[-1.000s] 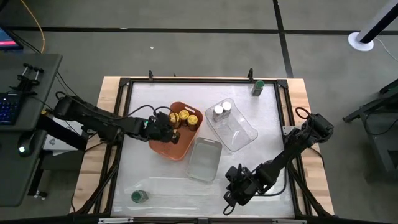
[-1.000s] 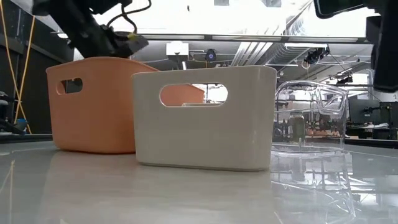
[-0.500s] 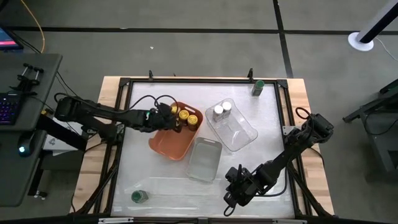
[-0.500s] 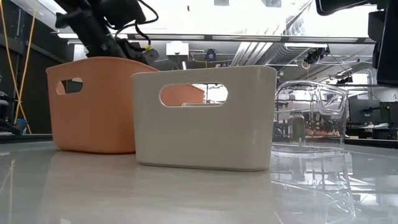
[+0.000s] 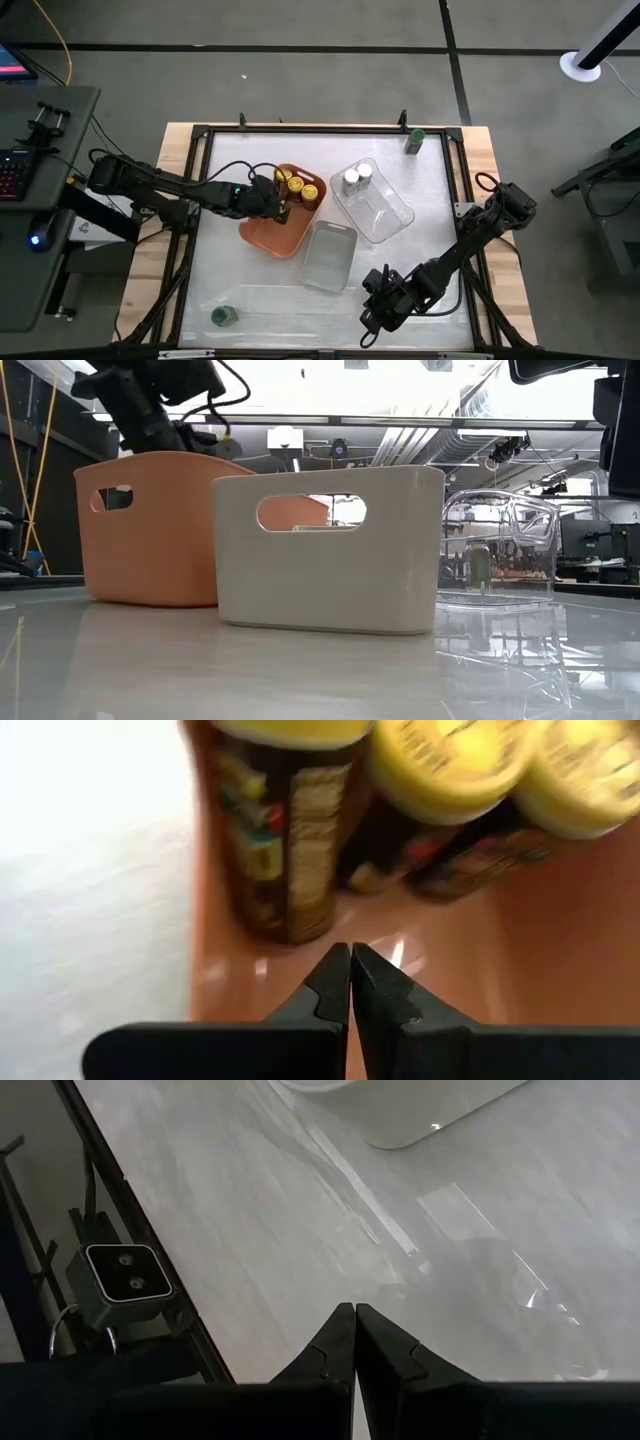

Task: Sort spices by type
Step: Put the yellow seasoning bottle into the orange bin

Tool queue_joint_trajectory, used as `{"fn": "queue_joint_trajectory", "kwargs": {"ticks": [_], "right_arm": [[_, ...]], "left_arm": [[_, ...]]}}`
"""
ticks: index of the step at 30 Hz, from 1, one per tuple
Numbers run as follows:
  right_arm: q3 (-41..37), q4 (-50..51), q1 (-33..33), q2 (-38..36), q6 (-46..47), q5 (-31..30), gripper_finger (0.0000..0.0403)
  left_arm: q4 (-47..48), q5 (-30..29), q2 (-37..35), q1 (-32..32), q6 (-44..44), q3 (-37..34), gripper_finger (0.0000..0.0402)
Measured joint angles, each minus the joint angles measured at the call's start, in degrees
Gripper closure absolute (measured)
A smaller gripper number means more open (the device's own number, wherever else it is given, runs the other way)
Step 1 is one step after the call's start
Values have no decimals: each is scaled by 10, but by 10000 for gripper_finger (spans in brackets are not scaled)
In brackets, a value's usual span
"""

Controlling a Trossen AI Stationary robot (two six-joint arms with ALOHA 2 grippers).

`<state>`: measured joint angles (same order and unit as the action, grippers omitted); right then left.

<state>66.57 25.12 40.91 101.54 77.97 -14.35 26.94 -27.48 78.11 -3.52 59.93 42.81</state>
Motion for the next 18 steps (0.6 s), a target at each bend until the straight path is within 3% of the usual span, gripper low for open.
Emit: {"fn": "queue_joint_trajectory", "kwargs": {"ticks": [9,18], "right_arm": [[0,2,0,0,-5,0,403],[0,3,0,0,-4,0,403]], "left_arm": [[25,6,14,13,22,0,401],[-2,5,89,14,83,0,401]]}}
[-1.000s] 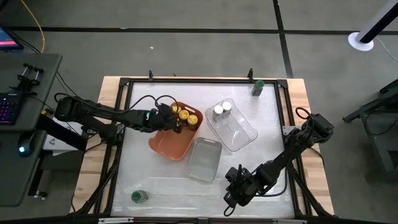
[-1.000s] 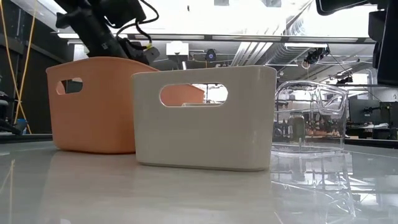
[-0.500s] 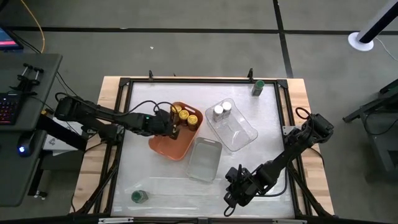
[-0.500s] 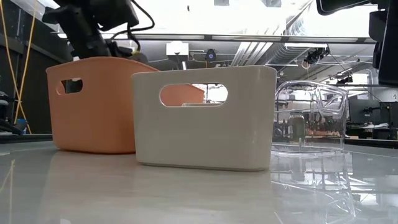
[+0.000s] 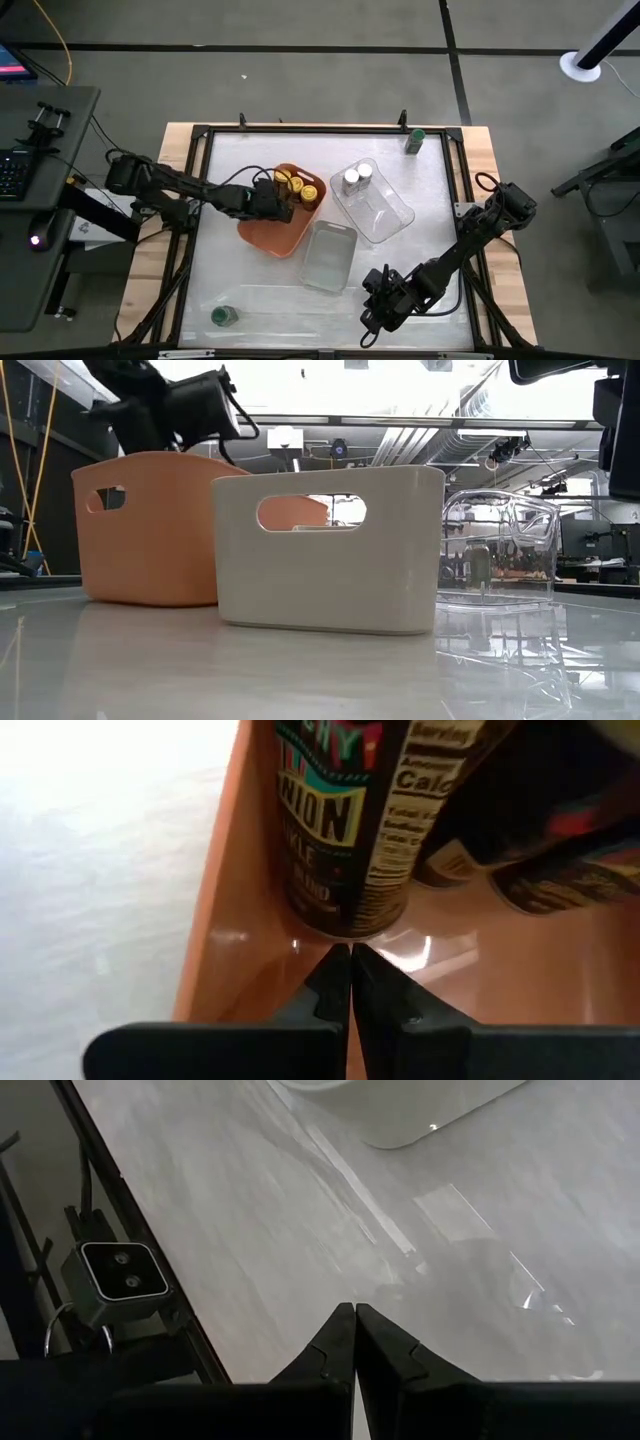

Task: Sort spices by type
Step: Put the yellow seasoning bottle into the orange bin, then put the bottom green seasoning bottle into the gray bin

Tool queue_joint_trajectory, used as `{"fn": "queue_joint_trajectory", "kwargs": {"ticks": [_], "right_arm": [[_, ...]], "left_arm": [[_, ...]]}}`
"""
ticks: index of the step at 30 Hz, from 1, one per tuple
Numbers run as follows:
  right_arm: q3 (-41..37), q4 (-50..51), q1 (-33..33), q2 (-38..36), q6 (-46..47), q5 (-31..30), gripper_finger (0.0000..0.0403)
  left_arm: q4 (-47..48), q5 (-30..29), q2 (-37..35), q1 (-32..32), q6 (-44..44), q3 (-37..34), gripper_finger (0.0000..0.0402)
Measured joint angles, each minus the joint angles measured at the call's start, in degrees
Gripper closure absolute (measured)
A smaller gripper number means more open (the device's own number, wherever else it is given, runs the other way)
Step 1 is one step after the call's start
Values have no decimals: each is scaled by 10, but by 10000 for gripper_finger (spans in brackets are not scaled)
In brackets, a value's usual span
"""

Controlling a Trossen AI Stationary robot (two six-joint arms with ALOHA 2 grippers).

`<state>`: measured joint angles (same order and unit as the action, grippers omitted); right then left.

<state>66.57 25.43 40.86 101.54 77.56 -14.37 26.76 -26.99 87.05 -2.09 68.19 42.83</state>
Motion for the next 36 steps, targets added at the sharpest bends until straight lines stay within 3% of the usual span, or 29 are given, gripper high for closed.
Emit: {"fn": "queue_joint_trajectory", "kwargs": {"ticks": [10,17,26,30,36], "right_arm": [[0,-3,0,0,6,9,403],[0,-3,0,0,6,11,403],[0,-5,0,0,4,13,403],[0,-5,0,0,4,13,403],[0,-5,0,0,-9,13,403]], "left_arm": [[-12,-66,25,0,80,0,401],[-6,-70,24,0,69,0,401],[-5,-2,23,-16,67,0,401],[15,-3,0,-26,67,0,401],[49,-55,-76,-33,64,0,401]]}}
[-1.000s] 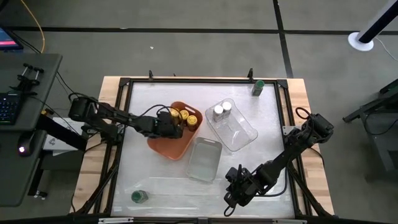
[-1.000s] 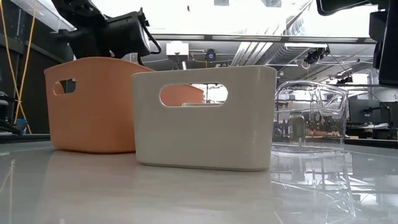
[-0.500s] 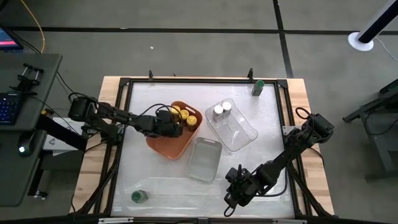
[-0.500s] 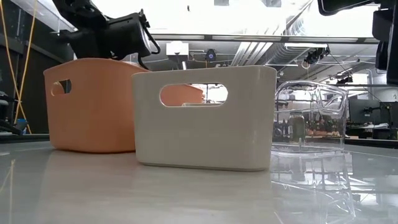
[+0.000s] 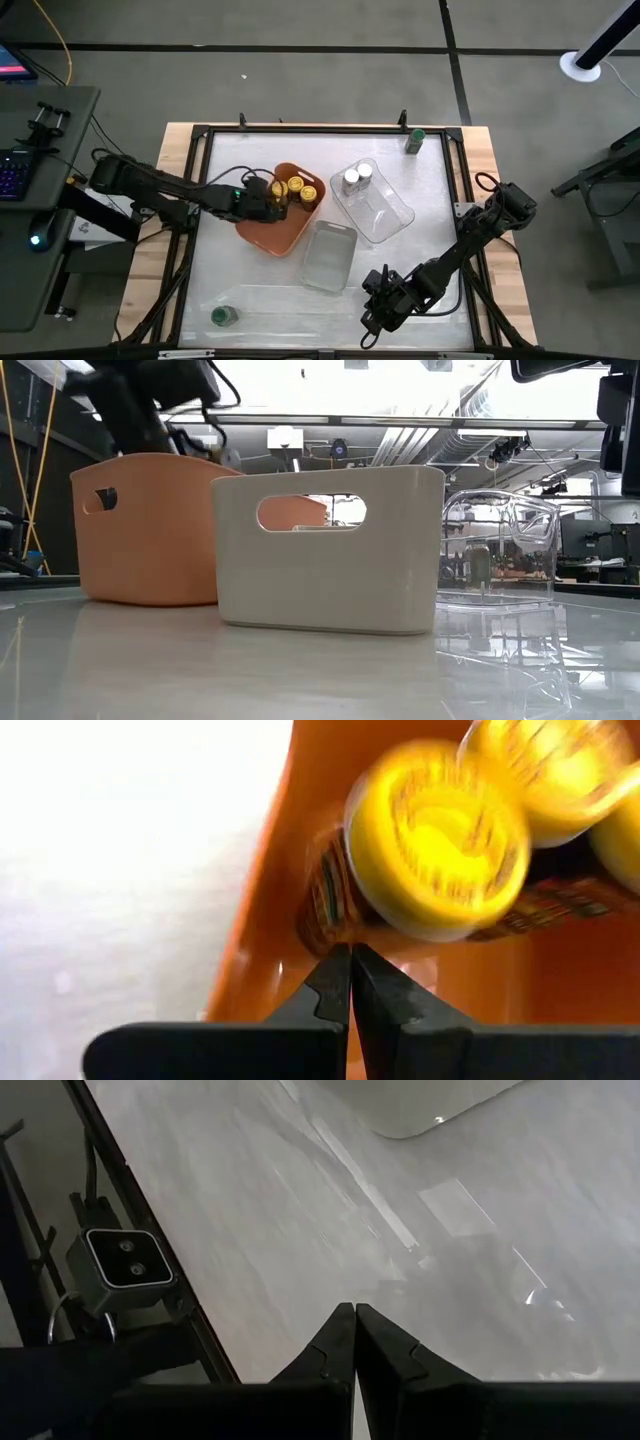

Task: Sort spices by type
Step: Put the bottom green seasoning bottle into the gray bin

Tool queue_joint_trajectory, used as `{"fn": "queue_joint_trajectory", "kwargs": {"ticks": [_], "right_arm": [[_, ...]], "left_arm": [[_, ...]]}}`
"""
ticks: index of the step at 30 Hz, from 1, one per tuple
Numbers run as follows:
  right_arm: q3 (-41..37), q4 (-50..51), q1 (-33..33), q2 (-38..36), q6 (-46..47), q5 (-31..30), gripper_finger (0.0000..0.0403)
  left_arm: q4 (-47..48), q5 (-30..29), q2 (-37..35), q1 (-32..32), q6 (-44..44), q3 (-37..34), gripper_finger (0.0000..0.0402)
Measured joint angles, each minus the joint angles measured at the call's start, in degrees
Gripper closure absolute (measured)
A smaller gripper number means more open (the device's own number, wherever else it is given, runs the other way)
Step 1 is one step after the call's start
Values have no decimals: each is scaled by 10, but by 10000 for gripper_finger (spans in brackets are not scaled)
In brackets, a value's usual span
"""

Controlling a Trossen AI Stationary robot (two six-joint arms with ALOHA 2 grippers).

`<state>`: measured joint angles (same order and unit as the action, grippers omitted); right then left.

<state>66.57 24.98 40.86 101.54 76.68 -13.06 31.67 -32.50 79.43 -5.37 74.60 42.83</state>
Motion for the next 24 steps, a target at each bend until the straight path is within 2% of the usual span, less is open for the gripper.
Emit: {"fn": "queue_joint_trajectory", "kwargs": {"ticks": [6,11,15,18,24], "right_arm": [[0,0,0,0,-23,0,403],[0,22,-2,-11,-36,-5,403],[0,37,-5,-19,-41,-5,403],[0,40,-5,-19,-52,-4,403],[0,51,-5,-19,-52,-4,403]], "left_arm": [[23,-9,-96,-14,-49,0,401],[30,-8,-170,-78,-62,0,401],[18,11,-208,-175,-93,6,401],[-2,26,-205,-276,-135,38,401],[9,86,-102,-459,-195,170,401]]}}
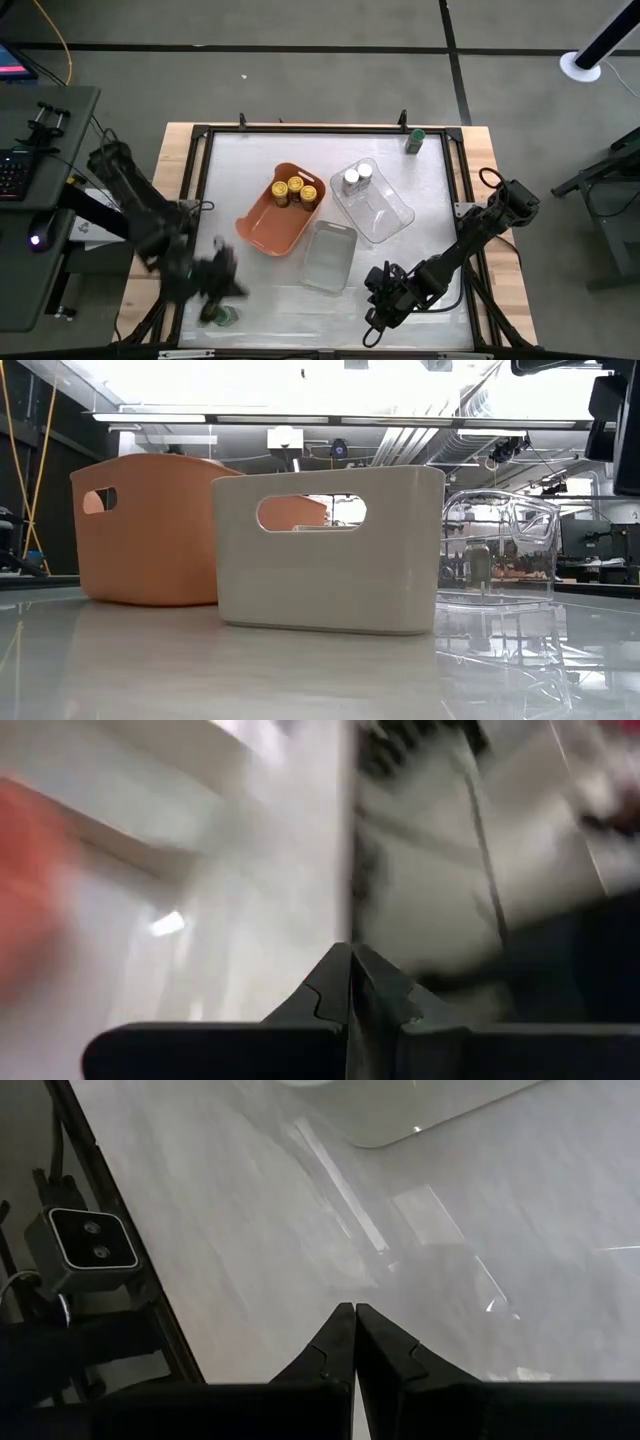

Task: Sort spices by type
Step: Put the bottom green seasoning bottle into the gray bin

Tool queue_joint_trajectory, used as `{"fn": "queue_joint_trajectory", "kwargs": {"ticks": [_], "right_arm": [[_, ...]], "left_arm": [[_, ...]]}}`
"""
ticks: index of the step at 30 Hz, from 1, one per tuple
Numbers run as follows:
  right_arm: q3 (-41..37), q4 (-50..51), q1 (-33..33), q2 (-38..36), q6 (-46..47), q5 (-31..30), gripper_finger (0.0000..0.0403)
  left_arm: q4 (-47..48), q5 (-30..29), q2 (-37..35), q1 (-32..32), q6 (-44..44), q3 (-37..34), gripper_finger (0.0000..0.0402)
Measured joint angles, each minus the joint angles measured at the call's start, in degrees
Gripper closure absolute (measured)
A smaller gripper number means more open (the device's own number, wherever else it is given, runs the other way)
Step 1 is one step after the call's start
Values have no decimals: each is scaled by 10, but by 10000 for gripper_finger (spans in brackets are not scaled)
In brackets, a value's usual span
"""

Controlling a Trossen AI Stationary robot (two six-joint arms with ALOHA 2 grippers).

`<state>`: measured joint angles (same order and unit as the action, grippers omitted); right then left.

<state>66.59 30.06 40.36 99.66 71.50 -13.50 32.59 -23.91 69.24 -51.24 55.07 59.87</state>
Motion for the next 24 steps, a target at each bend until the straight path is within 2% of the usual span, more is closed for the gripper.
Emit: {"fn": "queue_joint_trajectory", "kwargs": {"ticks": [4,9,12,17,24], "right_arm": [[0,1,-1,0,0,-6,403],[0,1,-3,0,1,-35,403],[0,2,-4,0,-9,-35,403],[0,8,-4,0,-15,-35,403],[0,11,-4,0,-31,-35,403]], "left_arm": [[66,75,92,-66,21,89,400],[160,131,156,-81,129,128,364],[174,166,168,-76,174,128,319],[182,185,170,-68,209,128,221],[260,240,170,-53,259,128,96]]}}
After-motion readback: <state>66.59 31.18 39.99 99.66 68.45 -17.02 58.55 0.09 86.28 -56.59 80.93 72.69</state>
